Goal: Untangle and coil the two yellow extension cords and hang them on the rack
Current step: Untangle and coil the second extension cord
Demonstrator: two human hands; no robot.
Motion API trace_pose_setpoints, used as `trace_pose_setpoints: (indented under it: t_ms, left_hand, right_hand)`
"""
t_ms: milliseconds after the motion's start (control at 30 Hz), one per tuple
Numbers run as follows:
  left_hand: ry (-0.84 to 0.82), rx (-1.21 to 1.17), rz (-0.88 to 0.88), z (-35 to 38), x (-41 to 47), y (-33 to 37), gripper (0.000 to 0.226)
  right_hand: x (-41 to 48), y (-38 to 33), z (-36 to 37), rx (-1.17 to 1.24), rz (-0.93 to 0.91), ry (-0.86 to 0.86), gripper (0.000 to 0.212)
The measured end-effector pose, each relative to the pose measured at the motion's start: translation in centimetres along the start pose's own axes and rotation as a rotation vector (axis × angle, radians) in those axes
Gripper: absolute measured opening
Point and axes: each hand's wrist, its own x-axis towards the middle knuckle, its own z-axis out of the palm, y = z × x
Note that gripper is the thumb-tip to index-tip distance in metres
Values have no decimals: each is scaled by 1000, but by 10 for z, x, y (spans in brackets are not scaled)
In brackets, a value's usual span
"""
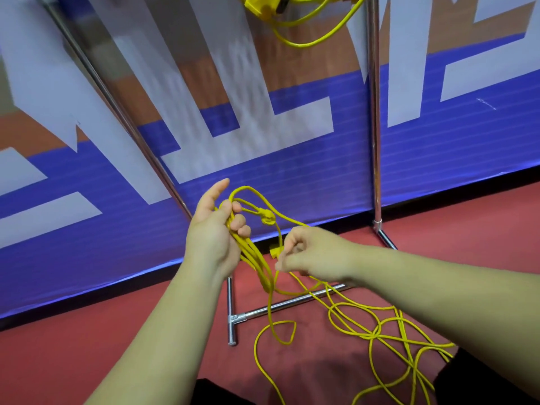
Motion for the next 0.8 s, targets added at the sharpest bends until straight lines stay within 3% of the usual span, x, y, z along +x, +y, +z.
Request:
trace_pose_setpoints:
  t_ms: [200,400,633,700,800]
  left_hand:
    - [18,-232,-76,-4,4,2,29]
    - [217,-303,-155,-32,15,15,15]
    - [389,-376,-20,-81,33,46,21]
    - [393,-315,-15,-89,34,43,19]
    - [341,-5,-24,-78,30,27,15]
  right_hand:
    - [10,15,23,-62,-94,-54,31]
    - [14,7,13,-8,-107,-115,25]
    - [9,3,-21,-66,0,-211,19]
    - [8,4,-29,-55,7,-141,11]
    - [10,3,-37,-21,-7,50,1]
